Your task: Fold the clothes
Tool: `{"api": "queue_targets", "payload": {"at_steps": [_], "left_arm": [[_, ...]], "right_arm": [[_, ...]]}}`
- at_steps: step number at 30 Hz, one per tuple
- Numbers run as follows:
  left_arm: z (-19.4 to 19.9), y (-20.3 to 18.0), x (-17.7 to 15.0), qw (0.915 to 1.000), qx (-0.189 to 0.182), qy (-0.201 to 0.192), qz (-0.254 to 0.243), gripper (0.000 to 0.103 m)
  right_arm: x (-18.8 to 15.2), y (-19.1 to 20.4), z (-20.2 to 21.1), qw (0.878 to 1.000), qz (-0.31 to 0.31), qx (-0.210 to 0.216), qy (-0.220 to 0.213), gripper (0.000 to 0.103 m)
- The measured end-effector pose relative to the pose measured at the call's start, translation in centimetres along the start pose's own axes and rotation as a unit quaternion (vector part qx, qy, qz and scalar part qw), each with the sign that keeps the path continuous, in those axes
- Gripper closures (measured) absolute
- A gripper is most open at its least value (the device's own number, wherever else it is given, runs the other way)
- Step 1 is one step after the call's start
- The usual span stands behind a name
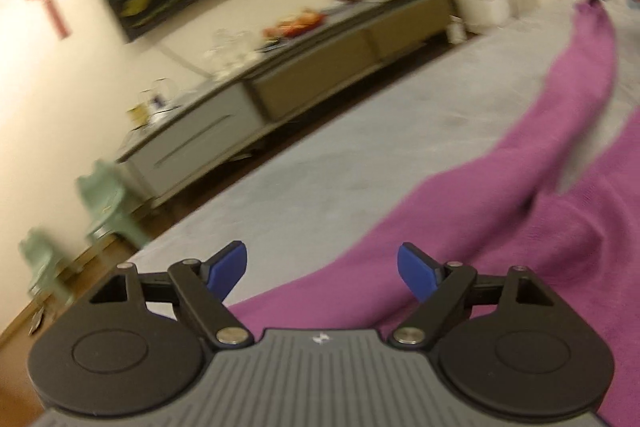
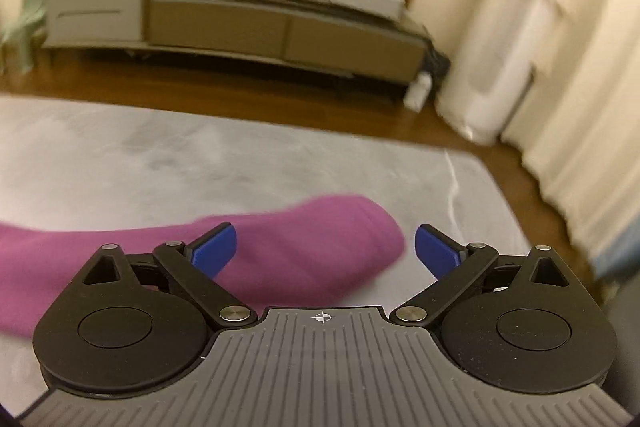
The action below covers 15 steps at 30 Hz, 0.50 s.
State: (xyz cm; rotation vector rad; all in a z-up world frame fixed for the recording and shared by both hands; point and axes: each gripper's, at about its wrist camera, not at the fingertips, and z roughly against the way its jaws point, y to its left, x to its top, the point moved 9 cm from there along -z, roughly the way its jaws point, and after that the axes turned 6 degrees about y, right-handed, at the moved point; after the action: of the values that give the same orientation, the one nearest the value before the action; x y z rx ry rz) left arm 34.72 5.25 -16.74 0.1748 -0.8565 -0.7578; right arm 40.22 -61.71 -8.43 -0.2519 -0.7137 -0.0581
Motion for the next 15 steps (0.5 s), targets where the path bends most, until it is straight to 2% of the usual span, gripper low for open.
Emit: {"api": "queue_targets", "payload": {"at_steps": [2,3,4,5,6,7,8,9,12,15], "left_arm": [[-1.6,-0.8,-0.1,0.9998,-0.01,0.005,-0.013,0.018],[-2.4,-1.0,0.0,0.9998,-0.011,0.009,-0.015,0.021],[-3.1,-1.3,0.1,0.9997,-0.012,0.013,-0.015,0.023],[-3.6,-1.3,0.1,0.9997,-0.015,0.017,-0.009,0.034],[-3.9,-1.3,0.0,0.9995,-0.023,0.022,-0.002,0.055],[-4.2,-1.3,-0.1,0.9991,-0.032,0.027,0.003,0.069],[-4.2,-1.4,-0.3,0.9986,-0.042,0.031,0.004,0.095],[-4.1,-1.2,-0.4,0.9987,-0.041,0.03,0.005,0.102],[-2.7,-0.5,-0.1,0.9988,-0.04,0.016,0.025,0.102],[-0.1,2.9,1.7,0.9928,-0.053,-0.023,0.105,0.102]], "right_arm": [[-0.5,-0.9,-1.4,1.0,-0.012,0.016,0.013,0.011],[-0.7,-1.1,-2.0,0.999,-0.018,0.03,0.023,0.031],[-0.9,-1.1,-2.2,0.998,-0.026,0.047,0.03,0.07],[-1.0,-1.1,-2.4,0.997,-0.033,0.064,0.036,0.091],[-1.0,-0.9,-2.0,0.996,-0.03,0.078,0.032,0.102],[-1.0,-0.6,-1.4,0.996,-0.019,0.082,0.02,0.103],[-1.0,-0.4,-0.4,0.996,-0.006,0.086,0.008,0.103],[-1.0,-0.1,0.7,0.996,0.006,0.089,-0.004,0.103],[-0.3,-0.9,5.9,0.993,0.007,0.101,-0.052,0.103],[1.1,-3.1,11.6,0.987,-0.034,0.126,-0.091,0.103]]}}
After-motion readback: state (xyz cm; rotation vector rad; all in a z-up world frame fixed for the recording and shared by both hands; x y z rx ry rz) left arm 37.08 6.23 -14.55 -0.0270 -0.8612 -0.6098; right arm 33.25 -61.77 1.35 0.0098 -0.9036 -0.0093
